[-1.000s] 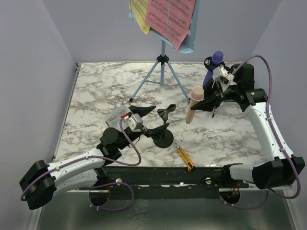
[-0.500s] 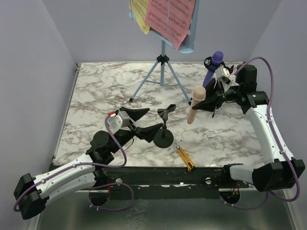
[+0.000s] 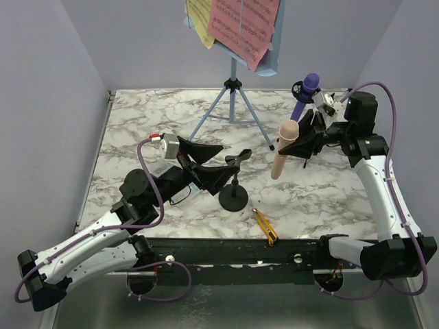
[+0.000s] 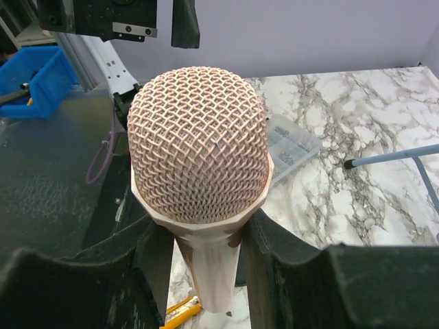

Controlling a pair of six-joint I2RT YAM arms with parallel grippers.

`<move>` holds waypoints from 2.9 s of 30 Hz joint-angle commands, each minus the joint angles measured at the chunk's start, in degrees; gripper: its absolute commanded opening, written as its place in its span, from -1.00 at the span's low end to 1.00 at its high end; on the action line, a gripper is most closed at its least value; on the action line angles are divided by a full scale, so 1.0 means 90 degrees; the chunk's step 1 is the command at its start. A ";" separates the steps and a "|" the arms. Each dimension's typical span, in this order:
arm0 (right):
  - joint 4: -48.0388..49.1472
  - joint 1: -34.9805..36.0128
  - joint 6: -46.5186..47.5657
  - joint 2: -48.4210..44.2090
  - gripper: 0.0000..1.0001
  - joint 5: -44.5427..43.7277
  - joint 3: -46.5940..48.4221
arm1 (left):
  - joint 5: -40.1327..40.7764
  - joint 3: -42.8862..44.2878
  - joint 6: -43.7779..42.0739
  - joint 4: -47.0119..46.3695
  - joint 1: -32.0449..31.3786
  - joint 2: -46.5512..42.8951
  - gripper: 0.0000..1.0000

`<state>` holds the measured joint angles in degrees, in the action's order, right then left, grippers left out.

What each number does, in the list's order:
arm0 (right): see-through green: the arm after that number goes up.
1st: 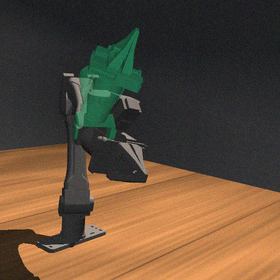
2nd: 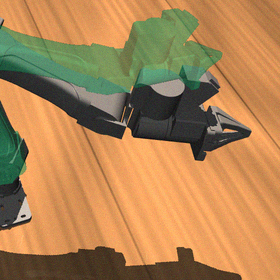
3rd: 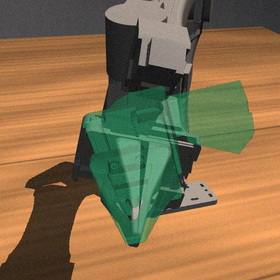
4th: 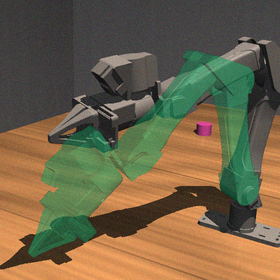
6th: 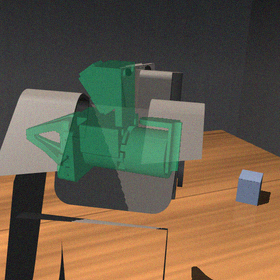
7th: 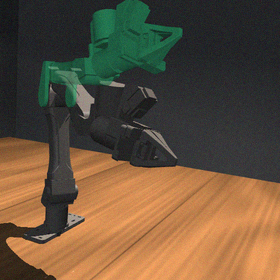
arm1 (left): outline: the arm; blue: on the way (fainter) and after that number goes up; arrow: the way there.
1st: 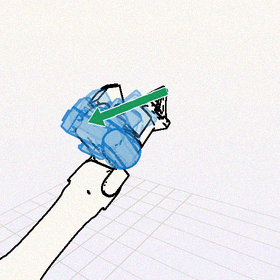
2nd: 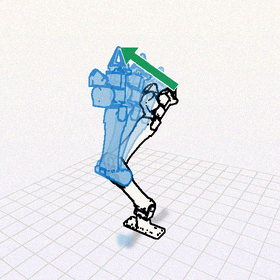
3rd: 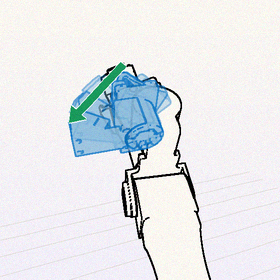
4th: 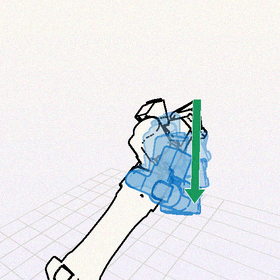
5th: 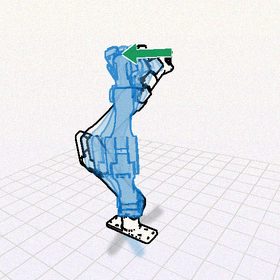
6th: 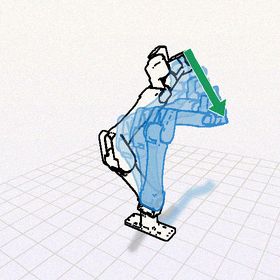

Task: Pack up the instrument practice props
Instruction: Place the microphone at the center of the board.

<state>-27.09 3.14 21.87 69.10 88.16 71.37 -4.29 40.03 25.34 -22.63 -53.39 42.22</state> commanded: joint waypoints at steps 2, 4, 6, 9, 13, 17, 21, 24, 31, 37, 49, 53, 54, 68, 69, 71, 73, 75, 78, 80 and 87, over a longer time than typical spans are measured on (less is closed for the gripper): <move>0.2389 -0.0118 -0.3085 -0.0241 -0.92 0.0834 -0.0273 | -0.0645 0.0743 0.0702 0.0378 -0.0018 0.0510 0.98; 0.3521 -0.0126 -0.4505 -0.0281 -0.95 0.0737 -0.0385 | -0.0749 0.0965 0.0853 0.0376 -0.0016 0.0734 0.98; 0.4517 -0.0155 -0.5938 -0.0306 -0.94 0.0400 -0.0494 | -0.0778 0.1176 0.1047 0.0376 -0.0016 0.0968 0.98; 0.5351 -0.0250 -0.7802 -0.0281 -0.96 -0.0136 -0.0526 | -0.0608 0.1438 0.1480 0.0344 -0.0016 0.1287 0.98; 0.5465 -0.0533 -0.9231 -0.0258 -0.99 -0.0693 -0.0457 | -0.0378 0.1746 0.2129 0.0265 -0.0016 0.1682 0.97; 0.6681 -0.0775 -1.1024 -0.0242 -0.99 -0.0911 -0.0823 | -0.0180 0.1914 0.2898 0.0103 -0.0016 0.2071 0.92; 0.6791 -0.0814 -1.1361 -0.0254 -0.99 -0.0967 -0.0928 | -0.0124 0.1978 0.3306 -0.0135 -0.0016 0.2396 0.91; 0.6761 -0.0813 -1.1389 -0.0268 -0.99 -0.0958 -0.0937 | -0.0033 0.2033 0.3481 -0.0211 -0.0011 0.2584 0.90; 0.6770 -0.0814 -1.1403 -0.0267 -0.99 -0.0953 -0.0976 | -0.0234 0.2119 0.3845 -0.0464 -0.0016 0.2955 0.86; 0.6798 -0.0817 -1.1395 -0.0247 -1.00 -0.0972 -0.1011 | -0.0446 0.2205 0.4028 -0.0607 -0.0016 0.3183 0.84; 0.7053 -0.0814 -1.1624 -0.0213 -0.99 -0.1015 -0.1122 | -0.0766 0.2339 0.4441 -0.0883 -0.0034 0.3668 0.77; 0.7084 -0.0815 -1.1632 -0.0200 -0.99 -0.1035 -0.1153 | -0.0937 0.2459 0.4636 -0.0979 -0.0054 0.3932 0.71; 0.7090 -0.0811 -1.1629 -0.0205 -0.99 -0.1036 -0.1172 | -0.0979 0.2489 0.4670 -0.1009 -0.0064 0.3999 0.71; 0.7162 -0.0815 -1.1612 -0.0218 -0.99 -0.1075 -0.1305 | -0.1500 0.2799 0.4946 -0.1348 -0.0211 0.4531 0.29; 0.7165 -0.0811 -1.1603 -0.0218 -0.99 -0.1075 -0.1309 | -0.1552 0.2824 0.4979 -0.1368 -0.0220 0.4582 0.26; 0.7165 -0.0814 -1.1592 -0.0227 -0.99 -0.1075 -0.1318 | -0.1660 0.2882 0.5034 -0.1399 -0.0230 0.4680 0.19; 0.7161 -0.0815 -1.1593 -0.0238 -0.99 -0.1083 -0.1317 | -0.1733 0.2930 0.5081 -0.1433 -0.0245 0.4770 0.13; 0.7161 -0.0816 -1.1585 -0.0249 -0.99 -0.1082 -0.1329 | -0.1791 0.2973 0.5106 -0.1469 -0.0258 0.4840 0.05; 0.7133 -0.0810 -1.1528 -0.0257 -0.99 -0.1082 -0.1338 | -0.1897 0.3047 0.5110 -0.1489 -0.0269 0.4934 -0.08; 0.7082 -0.0809 -1.1464 -0.0271 -0.99 -0.1085 -0.1348 | -0.1979 0.3089 0.5122 -0.1489 -0.0269 0.4987 -0.15; 0.6927 -0.0810 -1.1261 -0.0257 -0.99 -0.1099 -0.1346 | -0.2271 0.3215 0.5247 -0.1526 -0.0279 0.5142 -0.23</move>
<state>35.16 -3.95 -81.52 67.44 79.50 59.42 -20.82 66.67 71.33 -35.09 -55.35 87.13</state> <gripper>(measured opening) 0.409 0.410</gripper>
